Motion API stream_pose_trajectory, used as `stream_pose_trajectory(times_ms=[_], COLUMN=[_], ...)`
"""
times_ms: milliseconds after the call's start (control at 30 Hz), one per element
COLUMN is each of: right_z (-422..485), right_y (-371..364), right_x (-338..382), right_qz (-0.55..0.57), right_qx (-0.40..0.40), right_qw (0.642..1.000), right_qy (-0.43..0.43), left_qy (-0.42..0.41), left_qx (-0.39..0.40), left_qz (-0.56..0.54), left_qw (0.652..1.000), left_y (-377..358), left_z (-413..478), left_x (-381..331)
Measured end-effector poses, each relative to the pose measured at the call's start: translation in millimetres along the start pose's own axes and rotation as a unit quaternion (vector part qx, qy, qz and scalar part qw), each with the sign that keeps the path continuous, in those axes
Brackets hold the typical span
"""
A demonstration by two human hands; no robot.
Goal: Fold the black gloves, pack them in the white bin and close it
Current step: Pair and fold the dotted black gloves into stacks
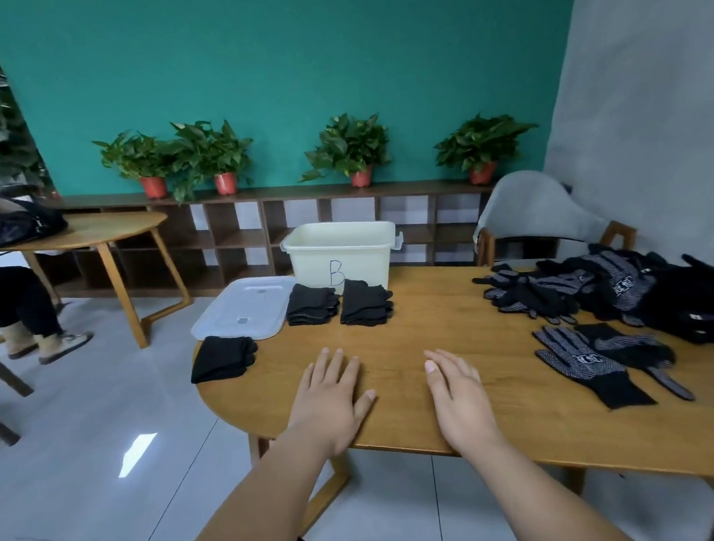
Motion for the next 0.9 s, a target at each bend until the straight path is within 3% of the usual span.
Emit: stream_pose_trajectory(times_ms=[133,267,367,467,567,733,900], right_z=[5.2,10.4,13.2,10.1,2.6,3.1,16.9], right_y=[28.2,61.0,91.1,124.4,141.0,124.8,136.5], right_x=[-21.3,-52.9,-78.8,-105.3,-128.2,-106.6,-103.2], right_qz=[0.076,0.021,-0.091,-0.286,-0.366,-0.400,-0.371], right_qx=[-0.044,-0.077,-0.111,-0.158,-0.137,-0.100,-0.084], right_qw=[0.994,0.994,0.986,0.942,0.909,0.911,0.925], right_qy=[-0.066,-0.076,-0.079,-0.079,-0.146,-0.022,0.006], left_qy=[-0.054,-0.098,-0.119,-0.142,-0.161,-0.160,-0.164], left_qx=[0.007,0.007,0.010,0.009,0.007,-0.024,-0.022], left_qz=[-0.026,-0.049,-0.065,-0.072,-0.071,-0.073,-0.068], left_qw=[0.998,0.994,0.991,0.987,0.984,0.984,0.984], left_y=[-13.8,-15.1,-16.4,-19.6,-26.2,-33.4,-34.4], left_z=[9.3,19.9,28.3,37.2,40.6,39.2,40.1], left_x=[-61.5,-116.1,-147.2,-172.2,-188.4,-191.2,-194.0])
Point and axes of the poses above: each hand's wrist, its own z-axis towards the middle knuckle, its own y-axis out of the back of the hand, x = y × z, the point moved 7 cm from there along z, towards the middle knuckle, and after that the axes turned 6 degrees about -y, right-handed, at the moved point
